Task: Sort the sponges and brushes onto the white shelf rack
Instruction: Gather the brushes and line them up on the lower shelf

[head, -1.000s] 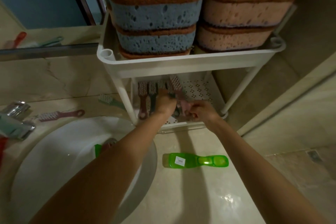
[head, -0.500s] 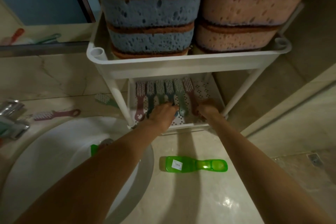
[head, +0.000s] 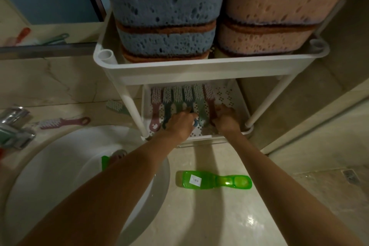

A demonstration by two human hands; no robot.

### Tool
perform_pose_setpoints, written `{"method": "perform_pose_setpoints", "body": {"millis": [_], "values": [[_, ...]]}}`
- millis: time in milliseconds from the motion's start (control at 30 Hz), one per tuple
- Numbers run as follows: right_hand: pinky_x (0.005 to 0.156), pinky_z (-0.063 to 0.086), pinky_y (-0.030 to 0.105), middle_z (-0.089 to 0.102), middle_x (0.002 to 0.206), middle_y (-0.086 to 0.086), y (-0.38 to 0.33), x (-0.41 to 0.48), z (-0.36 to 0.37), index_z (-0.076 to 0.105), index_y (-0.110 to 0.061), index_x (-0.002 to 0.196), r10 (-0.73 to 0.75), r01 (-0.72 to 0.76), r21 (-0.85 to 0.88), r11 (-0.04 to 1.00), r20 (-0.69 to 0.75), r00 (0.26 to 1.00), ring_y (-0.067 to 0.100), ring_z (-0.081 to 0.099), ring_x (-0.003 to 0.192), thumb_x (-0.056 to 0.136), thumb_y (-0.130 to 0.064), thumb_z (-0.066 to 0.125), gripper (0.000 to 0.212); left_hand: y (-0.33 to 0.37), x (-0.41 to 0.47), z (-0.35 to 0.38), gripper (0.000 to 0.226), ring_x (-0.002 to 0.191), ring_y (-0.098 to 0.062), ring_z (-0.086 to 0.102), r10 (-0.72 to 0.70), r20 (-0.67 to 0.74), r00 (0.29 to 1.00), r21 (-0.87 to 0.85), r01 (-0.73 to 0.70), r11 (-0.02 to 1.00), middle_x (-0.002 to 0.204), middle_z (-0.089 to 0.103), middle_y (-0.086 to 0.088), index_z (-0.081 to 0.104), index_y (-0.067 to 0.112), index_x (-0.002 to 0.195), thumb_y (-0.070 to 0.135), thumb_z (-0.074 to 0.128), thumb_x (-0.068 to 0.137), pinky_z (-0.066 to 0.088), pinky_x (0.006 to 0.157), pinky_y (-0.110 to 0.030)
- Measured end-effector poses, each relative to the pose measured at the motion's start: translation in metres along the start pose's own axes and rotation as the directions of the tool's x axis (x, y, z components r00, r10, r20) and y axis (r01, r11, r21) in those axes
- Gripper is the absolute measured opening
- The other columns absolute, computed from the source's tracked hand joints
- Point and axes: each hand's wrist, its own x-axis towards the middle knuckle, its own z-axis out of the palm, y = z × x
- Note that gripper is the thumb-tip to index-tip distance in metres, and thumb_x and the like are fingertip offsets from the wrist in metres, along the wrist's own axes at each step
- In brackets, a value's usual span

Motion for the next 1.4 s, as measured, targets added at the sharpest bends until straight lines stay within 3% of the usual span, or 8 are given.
{"method": "perform_pose_setpoints", "body": {"millis": [133,367,600,667,800,967,1233,1400], "values": [[0.098,0.038,0.035,0.049,0.131,0.018,-0.001,-0.007,-0.002,0.04,-0.007,0.133,-0.011,0.012,0.036,0.999,-0.037,0.999,0.031,0.047,0.12,0.095,-0.016,0.044,0.039,0.002,0.001,-0.001,0.041,0.12,-0.029,0.053,-0.024,0.023,0.999,-0.049,0.025,0.998,0.136,0.051,-0.011,0.05,0.011,0.132,0.013,0.054,0.092,0.045,0.1,-0.039],[0.072,0.039,0.029,0.058,0.099,0.022,-0.013,-0.06,-0.014,0.061,0.001,0.096,-0.099,0.276,0.317,0.908,-0.478,0.873,0.036,0.058,0.085,0.076,0.007,0.053,0.023,0.017,-0.031,-0.012,0.04,0.125,-0.025,0.049,-0.137,-0.146,0.98,-0.31,0.086,0.947,0.138,0.05,-0.01,0.048,0.008,0.133,0.005,0.047,0.093,0.036,0.103,-0.028],[0.063,0.034,0.02,0.055,0.08,0.018,-0.069,-0.132,0.025,0.056,0.004,0.08,-0.351,0.618,0.384,0.686,-0.569,0.744,0.015,0.044,0.072,0.07,-0.005,0.04,0.021,-0.007,-0.141,-0.017,0.028,0.1,-0.02,0.063,-0.396,-0.318,0.862,-0.593,0.144,0.792,0.105,0.068,-0.008,0.064,0.002,0.111,-0.002,0.049,0.089,0.034,0.076,0.001],[0.063,0.036,0.022,0.056,0.08,0.017,-0.086,-0.148,0.046,0.056,0.002,0.081,-0.421,0.636,0.409,0.654,-0.502,0.755,0.015,0.045,0.071,0.068,-0.006,0.039,0.023,-0.028,-0.172,-0.004,0.027,0.098,-0.023,0.063,-0.514,-0.27,0.814,-0.64,0.247,0.727,0.1,0.066,-0.007,0.066,0.002,0.106,-0.005,0.049,0.087,0.035,0.069,0.003],[0.067,0.042,0.027,0.06,0.093,0.016,-0.113,-0.166,0.095,0.06,-0.001,0.09,-0.544,0.547,0.441,0.712,-0.147,0.826,0.023,0.058,0.076,0.073,-0.01,0.043,0.025,-0.083,-0.212,0.026,0.019,0.096,-0.03,0.063,-0.746,-0.059,0.663,-0.731,0.481,0.484,0.109,0.066,-0.021,0.067,0.004,0.095,0.001,0.049,0.091,0.044,0.076,-0.028],[0.087,0.044,0.032,0.061,0.114,0.012,-0.156,-0.17,0.137,0.059,-0.006,0.109,-0.417,0.351,0.239,0.905,0.35,0.839,0.027,0.059,0.103,0.09,-0.011,0.045,0.024,-0.157,-0.237,0.049,0.023,0.102,-0.038,0.062,-0.805,0.117,0.582,-0.697,0.625,0.35,0.114,0.064,-0.024,0.064,-0.005,0.105,0.002,0.046,0.091,0.049,0.094,-0.043],[0.09,0.045,0.031,0.064,0.115,0.014,-0.269,-0.192,0.183,0.062,-0.005,0.109,-0.446,0.351,0.296,0.888,0.374,0.813,0.027,0.06,0.105,0.091,-0.009,0.047,0.024,-0.272,-0.277,0.022,0.021,0.1,-0.037,0.064,-0.881,0.014,0.472,-0.785,0.551,0.283,0.107,0.066,-0.022,0.066,-0.003,0.1,-0.002,0.05,0.086,0.05,0.092,-0.047],[0.09,0.042,0.03,0.063,0.114,0.014,-0.361,-0.205,0.211,0.062,-0.004,0.108,-0.528,0.43,0.317,0.845,0.372,0.763,0.028,0.058,0.106,0.089,-0.007,0.045,0.025,-0.353,-0.309,-0.021,0.024,0.109,-0.037,0.053,-0.956,-0.19,0.224,-0.753,0.592,0.288,0.112,0.059,-0.027,0.06,-0.009,0.103,-0.002,0.052,0.082,0.036,0.093,-0.036]]}}
